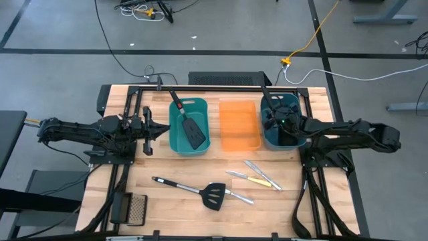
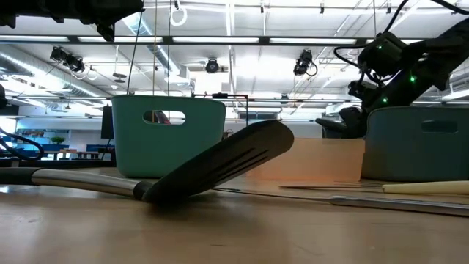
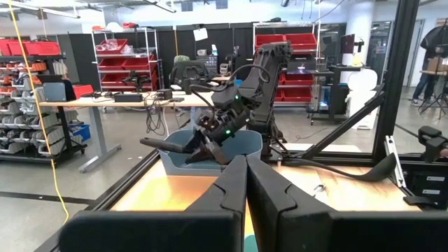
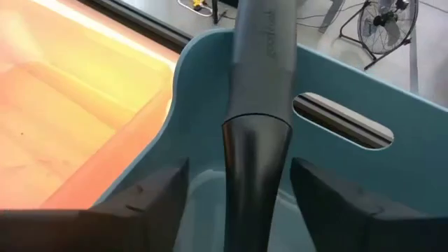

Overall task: Pick & Place Kitchen Items
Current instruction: Put the left black ladle into the blue bin, then put the yellow knife into the orange bin

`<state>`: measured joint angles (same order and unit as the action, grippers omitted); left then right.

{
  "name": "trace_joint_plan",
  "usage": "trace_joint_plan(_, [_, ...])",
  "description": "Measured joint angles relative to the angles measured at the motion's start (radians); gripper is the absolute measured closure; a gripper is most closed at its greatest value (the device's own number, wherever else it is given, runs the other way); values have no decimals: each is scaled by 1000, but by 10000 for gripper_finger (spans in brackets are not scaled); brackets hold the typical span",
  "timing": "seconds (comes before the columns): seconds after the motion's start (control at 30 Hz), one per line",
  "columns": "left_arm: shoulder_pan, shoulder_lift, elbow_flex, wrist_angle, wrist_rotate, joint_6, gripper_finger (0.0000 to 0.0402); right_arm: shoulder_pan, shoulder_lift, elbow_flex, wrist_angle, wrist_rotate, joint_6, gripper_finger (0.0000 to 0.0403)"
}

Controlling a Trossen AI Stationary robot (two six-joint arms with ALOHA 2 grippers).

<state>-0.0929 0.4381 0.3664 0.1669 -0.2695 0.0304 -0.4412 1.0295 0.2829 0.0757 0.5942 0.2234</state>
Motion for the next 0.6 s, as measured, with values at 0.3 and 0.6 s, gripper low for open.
trace_joint_plan(0.3, [0,0,0,0,0,-1,388,11,-134,0,60,-6,-40,98])
trace_joint_plan(0.6, [0,0,0,0,0,0,388,106,-372,1,247,-231,-142,138])
